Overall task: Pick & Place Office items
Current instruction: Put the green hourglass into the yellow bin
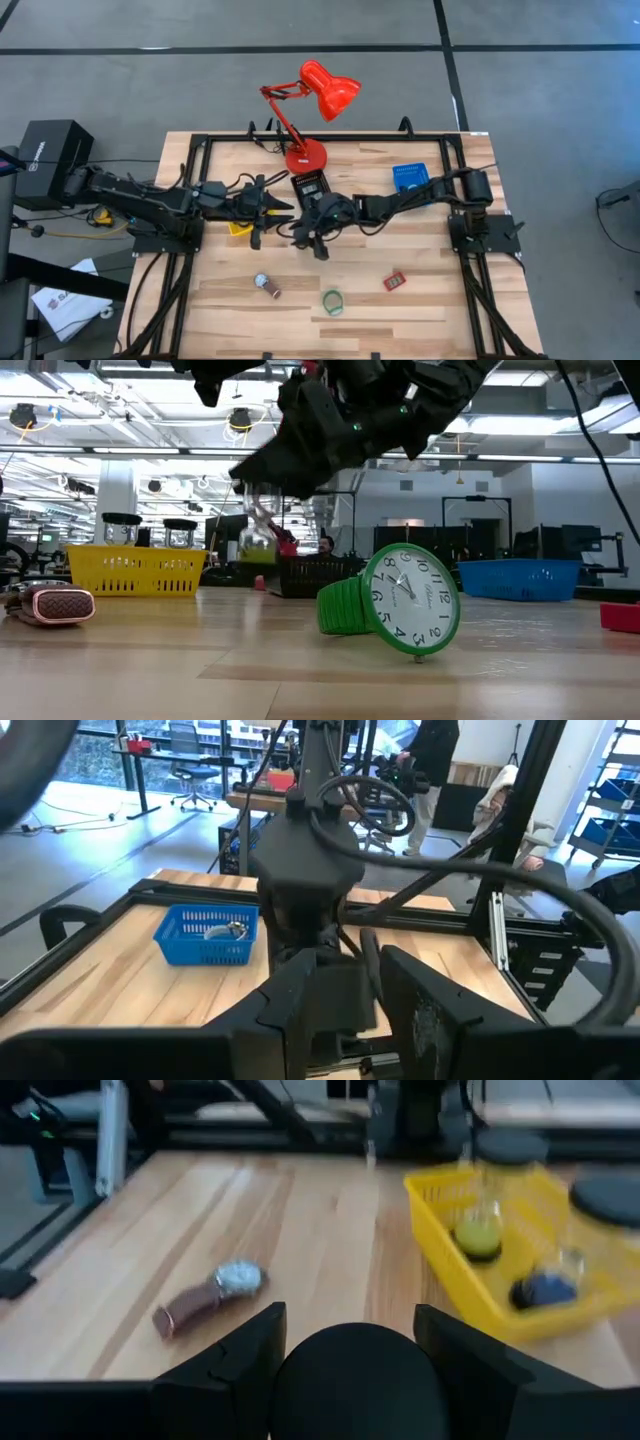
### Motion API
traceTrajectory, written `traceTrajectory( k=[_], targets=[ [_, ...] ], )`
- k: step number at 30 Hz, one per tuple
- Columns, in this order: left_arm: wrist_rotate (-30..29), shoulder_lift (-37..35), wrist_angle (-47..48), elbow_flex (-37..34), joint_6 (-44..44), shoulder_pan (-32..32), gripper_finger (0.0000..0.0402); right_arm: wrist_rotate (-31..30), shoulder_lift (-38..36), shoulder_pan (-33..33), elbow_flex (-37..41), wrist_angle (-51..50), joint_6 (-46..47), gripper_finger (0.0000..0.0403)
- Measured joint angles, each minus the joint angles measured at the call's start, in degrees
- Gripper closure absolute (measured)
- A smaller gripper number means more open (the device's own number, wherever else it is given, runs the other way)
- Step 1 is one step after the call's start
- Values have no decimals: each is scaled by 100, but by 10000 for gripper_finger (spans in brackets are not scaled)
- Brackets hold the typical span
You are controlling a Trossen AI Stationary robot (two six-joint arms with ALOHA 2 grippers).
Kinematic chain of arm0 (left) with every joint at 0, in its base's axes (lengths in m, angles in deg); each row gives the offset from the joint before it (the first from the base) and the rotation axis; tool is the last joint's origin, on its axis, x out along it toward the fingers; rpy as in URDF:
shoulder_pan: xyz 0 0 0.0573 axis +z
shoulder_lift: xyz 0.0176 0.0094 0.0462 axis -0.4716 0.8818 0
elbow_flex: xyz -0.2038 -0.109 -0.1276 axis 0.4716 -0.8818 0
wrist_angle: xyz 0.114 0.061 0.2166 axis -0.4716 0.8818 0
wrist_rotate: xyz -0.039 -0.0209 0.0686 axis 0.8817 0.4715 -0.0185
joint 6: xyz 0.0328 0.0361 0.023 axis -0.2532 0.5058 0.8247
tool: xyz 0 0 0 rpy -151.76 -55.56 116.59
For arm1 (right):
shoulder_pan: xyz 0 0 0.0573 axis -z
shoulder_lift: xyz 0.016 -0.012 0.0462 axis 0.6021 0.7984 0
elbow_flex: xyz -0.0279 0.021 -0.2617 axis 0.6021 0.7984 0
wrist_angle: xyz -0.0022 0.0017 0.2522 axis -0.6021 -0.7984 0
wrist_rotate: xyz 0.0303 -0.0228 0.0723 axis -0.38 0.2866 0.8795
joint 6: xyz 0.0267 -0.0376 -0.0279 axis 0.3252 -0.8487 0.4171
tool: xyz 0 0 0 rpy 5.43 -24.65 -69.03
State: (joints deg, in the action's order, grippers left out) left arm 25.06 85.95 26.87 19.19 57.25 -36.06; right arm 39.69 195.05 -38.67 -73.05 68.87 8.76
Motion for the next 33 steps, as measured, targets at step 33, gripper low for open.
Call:
traceTrajectory(
  k=[33],
  targets=[
    [-11, 4, -6, 2, -5, -4, 292, -21, 444, -85, 21, -36, 450, 153]
  ],
)
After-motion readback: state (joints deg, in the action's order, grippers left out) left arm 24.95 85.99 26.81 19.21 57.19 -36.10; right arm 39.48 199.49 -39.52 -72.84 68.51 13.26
